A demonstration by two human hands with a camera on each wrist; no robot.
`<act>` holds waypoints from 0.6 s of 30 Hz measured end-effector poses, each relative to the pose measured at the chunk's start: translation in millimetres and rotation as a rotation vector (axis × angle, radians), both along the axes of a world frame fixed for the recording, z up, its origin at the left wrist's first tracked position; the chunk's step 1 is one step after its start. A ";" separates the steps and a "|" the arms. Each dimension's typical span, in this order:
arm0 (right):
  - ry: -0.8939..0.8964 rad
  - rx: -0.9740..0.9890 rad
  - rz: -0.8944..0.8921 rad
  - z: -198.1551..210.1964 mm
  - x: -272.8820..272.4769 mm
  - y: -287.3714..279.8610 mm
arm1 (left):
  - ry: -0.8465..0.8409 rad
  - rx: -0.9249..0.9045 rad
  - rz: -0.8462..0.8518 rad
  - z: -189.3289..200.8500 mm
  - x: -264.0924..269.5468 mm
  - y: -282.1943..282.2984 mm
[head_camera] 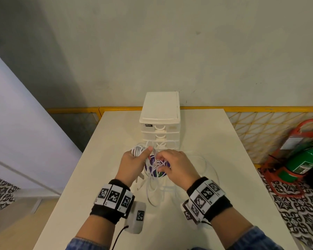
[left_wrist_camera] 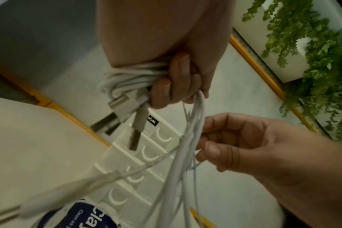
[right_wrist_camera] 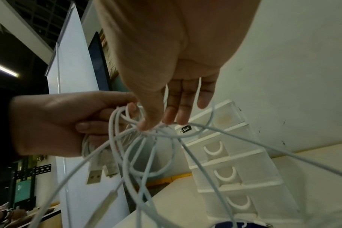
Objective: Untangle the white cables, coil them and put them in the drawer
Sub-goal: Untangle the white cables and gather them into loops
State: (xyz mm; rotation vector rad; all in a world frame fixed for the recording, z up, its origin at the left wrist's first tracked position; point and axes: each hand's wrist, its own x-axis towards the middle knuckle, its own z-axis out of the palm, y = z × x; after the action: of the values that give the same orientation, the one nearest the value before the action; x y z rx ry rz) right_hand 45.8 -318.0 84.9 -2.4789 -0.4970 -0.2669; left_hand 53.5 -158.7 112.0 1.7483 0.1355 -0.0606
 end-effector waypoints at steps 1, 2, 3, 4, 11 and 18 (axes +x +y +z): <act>-0.008 -0.005 0.000 -0.4 -0.6 0.2 | 0.001 -0.006 -0.011 0.0 0.2 0.8; -0.019 -0.013 -0.013 -2.1 -1.1 -0.4 | 0.003 -0.006 -0.027 -0.7 0.9 1.5; -0.040 -0.021 -0.036 -3.5 -0.8 -2.0 | 0.007 -0.003 -0.041 -0.7 1.0 1.7; -0.056 -0.023 -0.055 -5.2 0.1 -4.4 | 0.014 0.003 -0.053 -1.5 1.1 1.8; 0.011 -0.048 -0.093 -3.2 6.0 -15.8 | 0.080 0.065 -0.035 -1.2 2.1 7.5; -0.223 0.211 -0.415 -8.1 5.7 -43.7 | 0.072 0.093 0.055 1.2 11.3 20.3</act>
State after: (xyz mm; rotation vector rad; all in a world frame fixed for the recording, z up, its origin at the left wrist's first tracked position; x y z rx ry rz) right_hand 51.5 -361.6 76.8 -2.3341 -0.0300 -0.7275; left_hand 64.8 -138.3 113.2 1.8346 0.2418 -0.0784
